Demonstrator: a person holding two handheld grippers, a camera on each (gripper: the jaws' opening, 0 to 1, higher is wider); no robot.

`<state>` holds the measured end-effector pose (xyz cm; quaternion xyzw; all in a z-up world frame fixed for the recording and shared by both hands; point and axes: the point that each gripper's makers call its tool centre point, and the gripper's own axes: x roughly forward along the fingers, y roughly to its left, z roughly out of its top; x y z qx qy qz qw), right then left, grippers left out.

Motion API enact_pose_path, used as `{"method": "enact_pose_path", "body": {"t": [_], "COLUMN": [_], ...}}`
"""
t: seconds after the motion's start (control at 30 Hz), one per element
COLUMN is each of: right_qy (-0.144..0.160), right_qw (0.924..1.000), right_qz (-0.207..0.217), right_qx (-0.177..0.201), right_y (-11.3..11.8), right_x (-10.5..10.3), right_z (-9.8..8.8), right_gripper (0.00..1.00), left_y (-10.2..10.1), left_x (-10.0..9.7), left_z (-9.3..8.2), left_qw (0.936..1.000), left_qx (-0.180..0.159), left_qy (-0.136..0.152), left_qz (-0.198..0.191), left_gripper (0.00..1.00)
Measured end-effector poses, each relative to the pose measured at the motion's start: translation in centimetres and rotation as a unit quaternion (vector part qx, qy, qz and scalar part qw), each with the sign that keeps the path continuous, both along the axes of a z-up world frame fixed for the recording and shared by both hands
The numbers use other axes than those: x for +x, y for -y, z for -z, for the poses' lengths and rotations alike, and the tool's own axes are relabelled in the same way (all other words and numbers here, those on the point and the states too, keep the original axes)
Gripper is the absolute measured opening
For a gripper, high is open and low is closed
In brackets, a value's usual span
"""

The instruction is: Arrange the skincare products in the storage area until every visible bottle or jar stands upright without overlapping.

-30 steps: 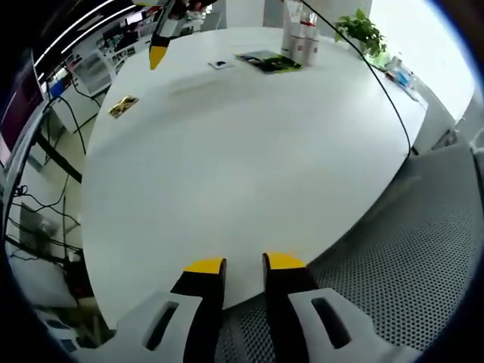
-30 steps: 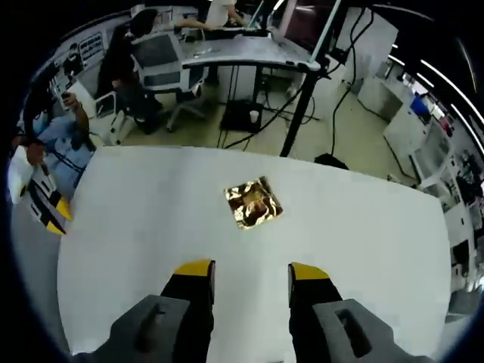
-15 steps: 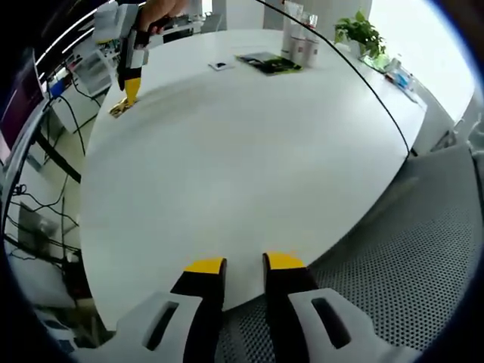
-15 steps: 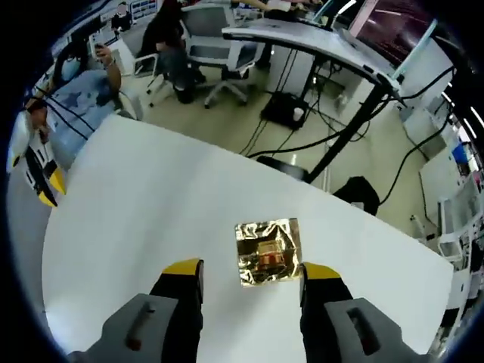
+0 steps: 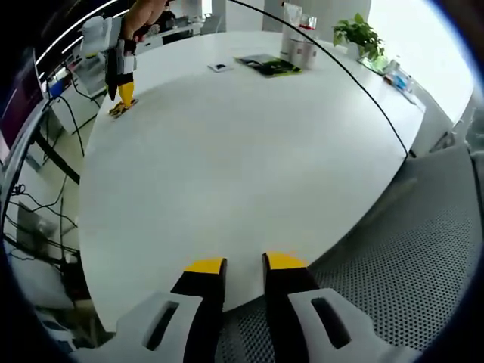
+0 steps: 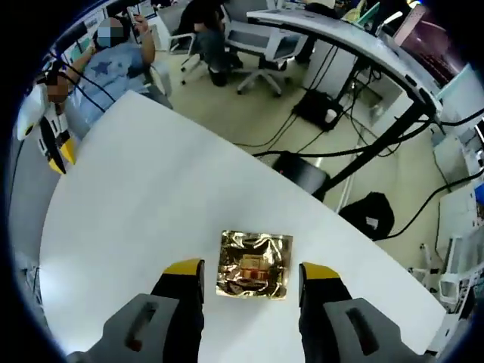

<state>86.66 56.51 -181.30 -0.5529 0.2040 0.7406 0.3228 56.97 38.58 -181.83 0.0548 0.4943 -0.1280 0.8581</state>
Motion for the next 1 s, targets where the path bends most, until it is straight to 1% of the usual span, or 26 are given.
{"method": "enact_pose_path", "body": {"t": [0.07, 0.17, 0.2, 0.23, 0.27, 0.37, 0.43, 0.7, 0.8, 0.87, 1.0], "right_qy": [0.005, 0.006, 0.011, 0.007, -0.004, -0.010, -0.016, -0.015, -0.010, -0.006, -0.009], "right_qw": [1.0000, 0.9999, 0.9997, 0.9997, 0.9998, 0.9997, 0.9996, 0.9993, 0.9995, 0.9994, 0.9992], "right_qz": [0.000, -0.005, -0.010, -0.010, -0.003, 0.009, 0.011, 0.028, 0.024, 0.026, 0.032], "right_qx": [-0.004, -0.012, -0.017, -0.019, -0.019, -0.020, -0.023, -0.018, -0.016, -0.022, -0.023], "right_y": [0.1, 0.4, 0.6, 0.7, 0.7, 0.6, 0.9, 0.9, 1.0, 1.3, 2.1], "right_x": [0.1, 0.0, 0.2, 0.2, 0.0, 0.2, -0.1, -0.2, -0.2, 0.1, 0.0], "right_z": [0.3, 0.9, 1.1, 1.1, 1.0, 1.0, 0.9, 0.7, 0.7, 0.7, 0.4], "right_gripper": [0.44, 0.46, 0.44, 0.41, 0.39, 0.39, 0.37, 0.35, 0.33, 0.33, 0.34], "left_y": [0.0, 0.0, 0.1, 0.1, 0.1, 0.1, 0.1, 0.0, 0.0, 0.0, 0.0], "left_x": [0.0, 0.1, 0.1, 0.1, 0.1, 0.1, 0.1, 0.1, 0.0, 0.1, 0.0], "left_z": [0.0, 0.0, 0.0, 0.0, 0.0, 0.0, 0.0, 0.0, 0.0, 0.0, 0.0], "left_qw": [1.0000, 1.0000, 1.0000, 1.0000, 1.0000, 1.0000, 1.0000, 1.0000, 1.0000, 1.0000, 1.0000], "left_qx": [-0.001, -0.002, -0.003, -0.002, -0.002, -0.003, -0.002, -0.002, -0.002, -0.002, -0.002], "left_qy": [0.003, 0.006, 0.006, 0.007, 0.007, 0.007, 0.007, 0.007, 0.006, 0.006, 0.006], "left_qz": [-0.001, -0.001, -0.001, 0.000, 0.000, 0.000, 0.000, -0.001, -0.001, -0.001, -0.002], "left_gripper": [0.16, 0.15, 0.16, 0.16, 0.16, 0.16, 0.16, 0.15, 0.15, 0.15, 0.15]}}
